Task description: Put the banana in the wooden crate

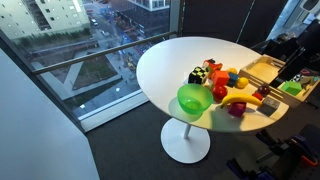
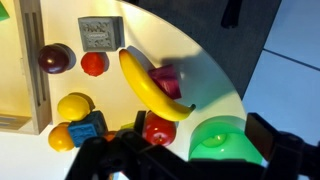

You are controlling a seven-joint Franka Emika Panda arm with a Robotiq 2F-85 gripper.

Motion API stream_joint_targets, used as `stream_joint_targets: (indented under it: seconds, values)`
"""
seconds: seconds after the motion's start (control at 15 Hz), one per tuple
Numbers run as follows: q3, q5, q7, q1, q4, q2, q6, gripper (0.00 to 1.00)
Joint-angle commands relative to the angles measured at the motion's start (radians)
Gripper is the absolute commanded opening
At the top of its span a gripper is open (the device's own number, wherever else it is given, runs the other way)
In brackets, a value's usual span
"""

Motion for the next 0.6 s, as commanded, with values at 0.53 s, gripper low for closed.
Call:
stream_joint_targets:
  seconds: [0.53]
  values:
    - [-0.02, 0.043, -0.295, 0.059, 0.147, 0.292, 0.071, 1.0]
